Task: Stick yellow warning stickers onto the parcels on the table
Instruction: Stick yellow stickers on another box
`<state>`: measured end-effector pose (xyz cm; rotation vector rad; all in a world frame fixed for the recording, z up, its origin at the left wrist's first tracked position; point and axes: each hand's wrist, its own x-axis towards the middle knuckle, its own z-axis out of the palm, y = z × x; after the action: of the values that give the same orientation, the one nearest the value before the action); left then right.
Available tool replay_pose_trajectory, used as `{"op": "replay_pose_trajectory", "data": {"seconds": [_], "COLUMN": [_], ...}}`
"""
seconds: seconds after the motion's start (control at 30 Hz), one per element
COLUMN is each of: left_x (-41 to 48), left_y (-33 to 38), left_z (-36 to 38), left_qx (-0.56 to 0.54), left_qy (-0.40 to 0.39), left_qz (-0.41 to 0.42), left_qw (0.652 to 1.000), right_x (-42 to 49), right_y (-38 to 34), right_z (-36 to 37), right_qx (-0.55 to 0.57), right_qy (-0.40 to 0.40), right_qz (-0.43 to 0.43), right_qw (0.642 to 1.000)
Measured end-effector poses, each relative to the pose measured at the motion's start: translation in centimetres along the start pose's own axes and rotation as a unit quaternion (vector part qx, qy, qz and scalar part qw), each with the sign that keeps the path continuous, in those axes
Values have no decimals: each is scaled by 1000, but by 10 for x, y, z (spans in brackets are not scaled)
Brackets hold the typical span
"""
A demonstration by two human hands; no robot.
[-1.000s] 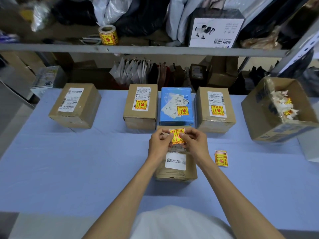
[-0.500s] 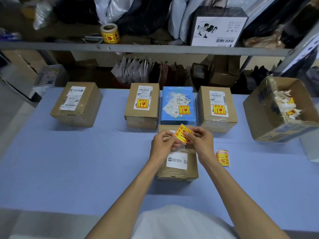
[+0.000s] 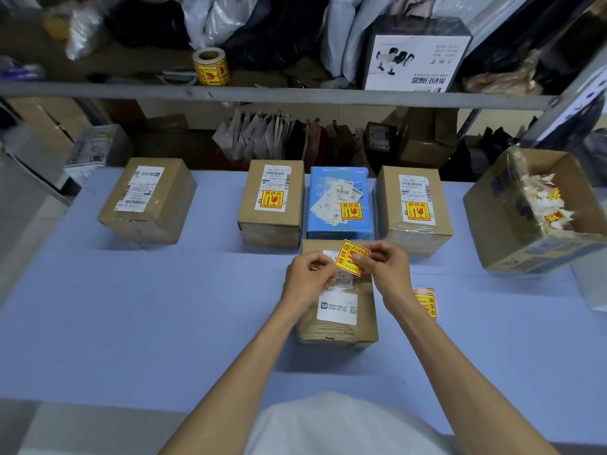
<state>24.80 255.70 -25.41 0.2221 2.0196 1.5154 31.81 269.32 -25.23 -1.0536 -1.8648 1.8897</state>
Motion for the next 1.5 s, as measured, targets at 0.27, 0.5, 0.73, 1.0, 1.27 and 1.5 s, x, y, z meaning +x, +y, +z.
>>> {"op": "replay_pose_trajectory", "data": {"seconds": [0.27, 0.5, 0.73, 1.0, 1.27, 1.5], "left_x": [-1, 1, 2, 5, 5, 8], "left_y": [0, 2, 1, 1, 5, 4], "left_z": [-1, -2, -4, -3, -2, -3], "left_qx": [-43, -101, -86, -71, -39, -15], "left_qy": [-27, -42, -46, -43, -44, -61], "left_qz": [-2, -10, 3, 14, 43, 73], "left_qw": [999, 994, 995, 996, 997, 995], "right_x": [0, -10, -11, -12, -12, -12], "right_y": [5, 1, -4, -8, -10, -12], "right_z": [-2, 5, 3, 5, 4, 0], "right_qx": [-102, -144, -129, -126, -124, -90], "right_qy": [48, -63, -90, -99, -100, -113], "right_qz": [-52, -118, -110, -105, -101, -92], "right_qw": [992, 980, 981, 982, 982, 985]}}
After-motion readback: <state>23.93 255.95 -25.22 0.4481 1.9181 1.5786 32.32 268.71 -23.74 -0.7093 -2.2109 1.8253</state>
